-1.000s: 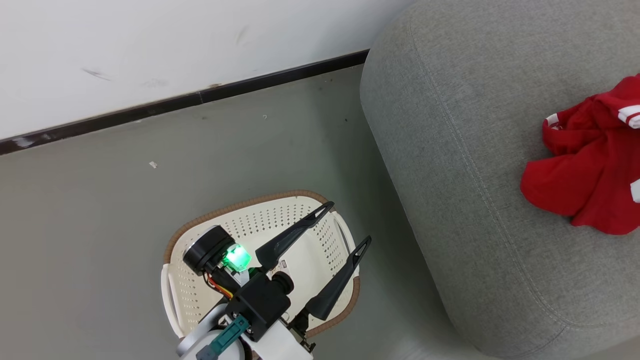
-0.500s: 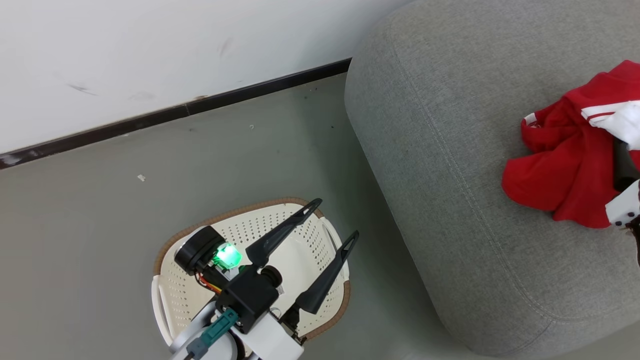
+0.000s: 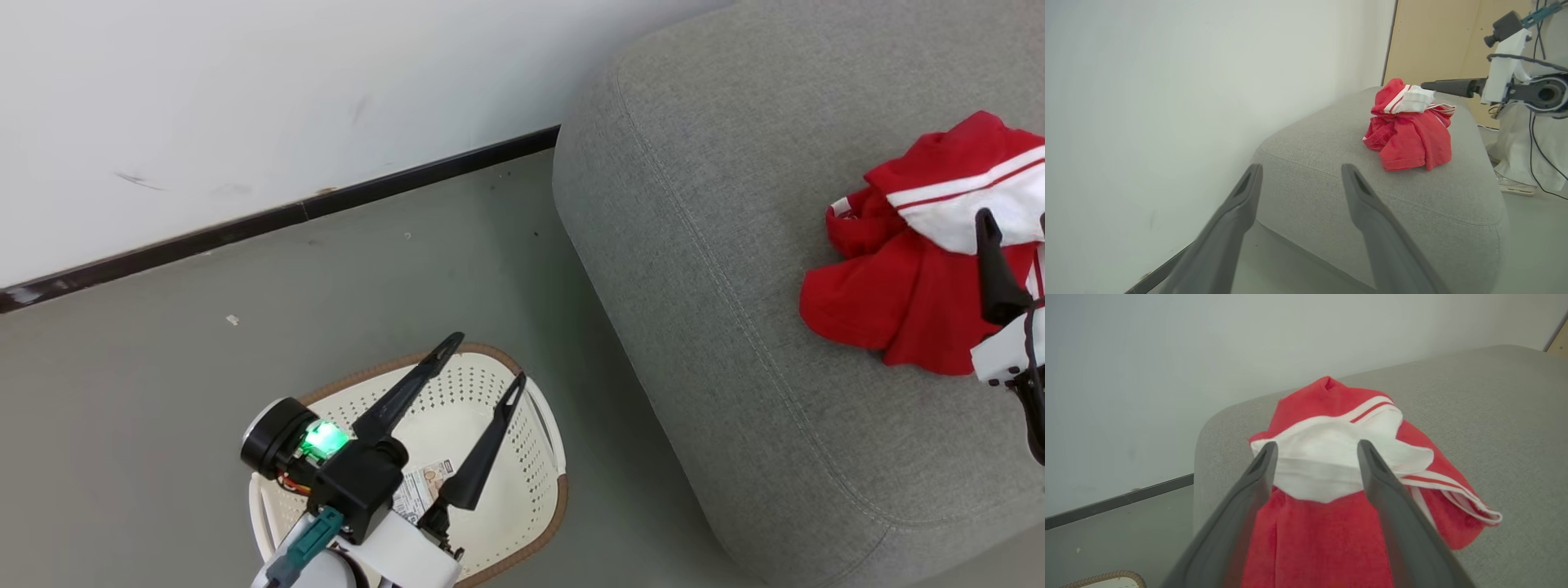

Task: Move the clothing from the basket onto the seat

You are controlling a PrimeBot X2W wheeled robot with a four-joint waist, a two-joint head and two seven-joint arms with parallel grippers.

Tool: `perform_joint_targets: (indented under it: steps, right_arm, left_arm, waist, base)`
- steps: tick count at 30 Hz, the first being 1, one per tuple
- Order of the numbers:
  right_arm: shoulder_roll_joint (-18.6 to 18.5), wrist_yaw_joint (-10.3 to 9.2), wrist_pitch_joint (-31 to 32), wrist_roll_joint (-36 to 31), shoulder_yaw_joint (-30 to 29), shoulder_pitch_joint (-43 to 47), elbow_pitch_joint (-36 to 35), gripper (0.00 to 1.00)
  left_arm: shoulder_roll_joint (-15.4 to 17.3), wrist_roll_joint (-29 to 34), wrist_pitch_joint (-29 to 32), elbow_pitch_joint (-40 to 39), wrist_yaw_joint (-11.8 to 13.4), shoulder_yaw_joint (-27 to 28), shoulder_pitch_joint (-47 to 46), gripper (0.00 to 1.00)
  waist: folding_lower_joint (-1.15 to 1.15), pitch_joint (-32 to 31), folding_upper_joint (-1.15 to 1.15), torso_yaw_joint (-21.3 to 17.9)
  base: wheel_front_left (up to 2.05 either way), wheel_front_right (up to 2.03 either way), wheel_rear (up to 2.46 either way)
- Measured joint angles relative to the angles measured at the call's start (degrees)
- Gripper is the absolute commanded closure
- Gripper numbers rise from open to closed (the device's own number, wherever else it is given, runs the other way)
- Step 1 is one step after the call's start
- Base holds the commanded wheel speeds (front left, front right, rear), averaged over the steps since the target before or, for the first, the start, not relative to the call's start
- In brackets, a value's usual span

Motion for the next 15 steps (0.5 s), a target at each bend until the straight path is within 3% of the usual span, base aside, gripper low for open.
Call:
perform_joint_targets:
  steps: [15]
  right_arm:
    - [3.4, 0.00, 0.0, -0.1, 2.1, 5.1, -14.4, 0.00]
  left_arm:
    - [-0.4, -2.4, -1.6, 0.3, 4.8, 6.4, 3.5, 0.00]
  waist:
    - [0.00, -3.1, 0.00, 3.7]
  base:
    - [0.00, 0.00, 0.00]
